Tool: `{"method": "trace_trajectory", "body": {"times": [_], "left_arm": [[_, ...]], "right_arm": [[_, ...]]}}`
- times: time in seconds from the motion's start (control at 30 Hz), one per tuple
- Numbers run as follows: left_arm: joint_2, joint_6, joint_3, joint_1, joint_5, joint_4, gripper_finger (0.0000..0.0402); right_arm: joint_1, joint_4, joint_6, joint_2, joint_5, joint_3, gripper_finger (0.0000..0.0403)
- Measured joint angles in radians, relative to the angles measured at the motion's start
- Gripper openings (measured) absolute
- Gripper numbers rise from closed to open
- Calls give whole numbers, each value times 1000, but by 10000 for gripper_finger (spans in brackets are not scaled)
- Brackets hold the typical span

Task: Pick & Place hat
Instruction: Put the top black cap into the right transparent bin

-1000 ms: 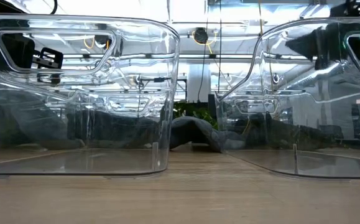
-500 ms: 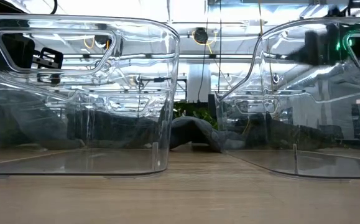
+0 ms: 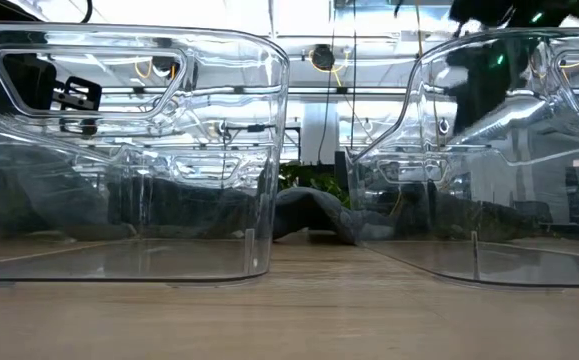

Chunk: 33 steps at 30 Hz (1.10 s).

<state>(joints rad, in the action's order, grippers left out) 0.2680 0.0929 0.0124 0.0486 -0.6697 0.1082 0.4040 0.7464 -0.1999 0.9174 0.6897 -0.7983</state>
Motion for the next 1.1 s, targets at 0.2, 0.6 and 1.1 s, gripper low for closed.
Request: {"method": "trace_trajectory", "body": {"times": [0.2, 0.6, 1.1], "left_arm": [[0, 0, 0, 0, 0, 0, 26], [0, 0, 0, 0, 0, 0, 26], [0, 0, 0, 0, 0, 0, 26]], "right_arm": [[218, -46, 10, 116, -154, 51, 258], [399, -130, 116, 207, -406, 108, 252], [448, -210, 81, 344, -407, 151, 251]]}}
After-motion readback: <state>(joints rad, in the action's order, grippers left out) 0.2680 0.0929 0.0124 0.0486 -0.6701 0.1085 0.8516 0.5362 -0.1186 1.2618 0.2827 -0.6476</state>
